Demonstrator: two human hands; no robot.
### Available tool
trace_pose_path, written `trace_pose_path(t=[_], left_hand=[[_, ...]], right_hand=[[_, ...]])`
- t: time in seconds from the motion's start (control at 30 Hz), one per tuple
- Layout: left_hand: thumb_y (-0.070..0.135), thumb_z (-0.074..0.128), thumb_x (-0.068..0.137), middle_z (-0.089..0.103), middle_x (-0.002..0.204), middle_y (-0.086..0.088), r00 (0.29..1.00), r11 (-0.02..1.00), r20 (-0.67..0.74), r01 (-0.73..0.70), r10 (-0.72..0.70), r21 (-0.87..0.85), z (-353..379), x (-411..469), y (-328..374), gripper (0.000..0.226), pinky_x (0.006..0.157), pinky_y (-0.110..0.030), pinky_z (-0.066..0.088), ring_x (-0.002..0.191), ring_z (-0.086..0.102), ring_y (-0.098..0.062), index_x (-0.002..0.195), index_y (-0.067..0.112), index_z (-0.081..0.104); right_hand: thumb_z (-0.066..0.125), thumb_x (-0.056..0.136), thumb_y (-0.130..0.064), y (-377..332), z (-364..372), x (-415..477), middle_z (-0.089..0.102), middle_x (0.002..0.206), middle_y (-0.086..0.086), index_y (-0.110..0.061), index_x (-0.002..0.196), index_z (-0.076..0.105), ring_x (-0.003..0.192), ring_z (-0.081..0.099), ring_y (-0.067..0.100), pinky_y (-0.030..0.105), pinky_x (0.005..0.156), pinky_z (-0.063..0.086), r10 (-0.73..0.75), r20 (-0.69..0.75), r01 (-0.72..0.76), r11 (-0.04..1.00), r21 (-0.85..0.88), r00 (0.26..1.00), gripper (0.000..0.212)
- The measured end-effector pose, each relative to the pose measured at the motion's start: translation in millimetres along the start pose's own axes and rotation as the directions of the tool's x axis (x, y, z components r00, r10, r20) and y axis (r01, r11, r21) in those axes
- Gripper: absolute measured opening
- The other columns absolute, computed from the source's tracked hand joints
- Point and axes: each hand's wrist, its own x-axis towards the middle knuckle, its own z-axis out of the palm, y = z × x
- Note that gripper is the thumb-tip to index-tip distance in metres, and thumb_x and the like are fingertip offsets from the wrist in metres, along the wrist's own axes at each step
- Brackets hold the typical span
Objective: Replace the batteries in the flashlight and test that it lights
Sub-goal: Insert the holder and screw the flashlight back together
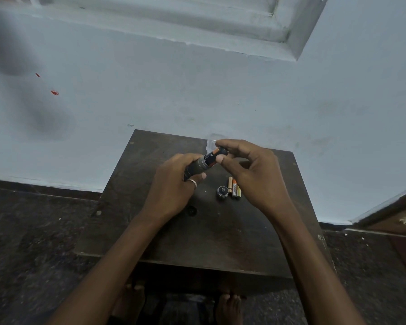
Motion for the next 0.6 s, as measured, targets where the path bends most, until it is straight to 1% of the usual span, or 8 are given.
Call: trace_pose_path(t=[0.03,0.13,0.2,0.3,0.37,0.5,0.57,0.6], left_hand=[[0.019,0.073,0.086,0.065,0.109,0.006,1.0,1.0,0.002,0.004,-0.004,-0.002,0.3,0.1,0.1,0.034,0.073,-0.001,0.035,0.093,0.056,-0.007,0.119,0.023,0.067],[0.021,0.073,0.086,0.066,0.11,0.008,1.0,1.0,0.0,0.004,-0.004,-0.012,1.4,0.5,0.1,0.034,0.073,-0.001,0.035,0.094,0.056,-0.005,0.12,0.025,0.066],[0.021,0.073,0.087,0.066,0.111,0.008,1.0,1.0,0.002,0.003,-0.003,-0.018,1.1,0.4,-0.2,0.034,0.074,-0.004,0.036,0.095,0.057,-0.006,0.12,0.025,0.066],[0.022,0.072,0.087,0.065,0.111,0.008,1.0,1.0,0.016,-0.011,0.011,-0.015,0.6,0.1,-0.7,0.035,0.074,-0.004,0.036,0.095,0.057,-0.005,0.121,0.025,0.065],[0.022,0.072,0.087,0.066,0.11,0.009,0.999,0.999,0.021,-0.028,0.028,-0.022,0.7,-0.1,-0.5,0.035,0.075,-0.002,0.036,0.093,0.055,-0.002,0.121,0.027,0.066],[0.02,0.073,0.086,0.066,0.108,0.009,0.999,0.999,0.01,-0.035,0.035,-0.016,0.8,-0.4,0.0,0.035,0.075,0.0,0.034,0.091,0.054,-0.001,0.12,0.026,0.066],[0.019,0.074,0.085,0.066,0.108,0.01,1.0,1.0,-0.005,-0.015,0.015,-0.026,0.8,-0.1,-0.3,0.035,0.076,0.0,0.034,0.091,0.054,-0.001,0.119,0.026,0.066],[0.019,0.074,0.085,0.066,0.108,0.01,1.0,0.999,-0.012,-0.005,0.005,-0.04,0.7,0.1,-0.3,0.035,0.076,0.0,0.035,0.091,0.055,0.0,0.119,0.026,0.067]], right_hand=[[0.073,0.089,-0.017,-0.3,0.0,0.0,0.063,0.08,-0.038,-0.026,0.112,0.075,0.075,0.064,0.0,0.023,0.071,0.055,-0.004,0.002,0.004,1.0,0.005,1.0,0.025],[0.072,0.088,-0.012,-1.7,-0.3,-0.7,0.067,0.087,-0.027,-0.022,0.111,0.075,0.081,0.064,-0.004,0.014,0.074,0.051,-0.023,0.01,0.022,0.999,0.033,1.0,0.025],[0.072,0.088,-0.011,-1.8,-0.1,-0.9,0.068,0.089,-0.024,-0.022,0.112,0.075,0.083,0.065,-0.004,0.013,0.075,0.051,-0.023,0.019,0.022,0.999,0.041,1.0,0.026],[0.073,0.089,-0.012,-0.9,0.6,-0.8,0.065,0.084,-0.027,-0.022,0.114,0.075,0.081,0.065,-0.004,0.013,0.073,0.05,-0.014,0.03,0.014,1.0,0.021,0.999,0.027],[0.072,0.089,-0.016,-1.7,1.4,-1.1,0.064,0.087,-0.029,-0.025,0.118,0.073,0.081,0.066,0.001,0.013,0.073,0.049,-0.026,0.037,0.027,0.999,-0.019,0.999,0.03],[0.072,0.09,-0.028,-3.4,-0.6,-2.1,0.069,0.096,-0.017,-0.03,0.124,0.069,0.081,0.069,0.015,0.024,0.074,0.056,0.042,0.046,-0.042,0.999,-0.009,0.998,0.034],[0.07,0.092,-0.029,-2.5,-3.7,-1.2,0.071,0.095,-0.013,-0.029,0.118,0.072,0.081,0.069,0.013,0.031,0.075,0.058,0.079,0.028,-0.08,0.997,0.007,0.996,0.026],[0.068,0.093,-0.029,-1.5,-5.1,-0.8,0.072,0.095,-0.016,-0.028,0.115,0.074,0.083,0.069,0.008,0.028,0.075,0.057,0.087,0.015,-0.087,0.996,-0.006,0.996,0.022]])
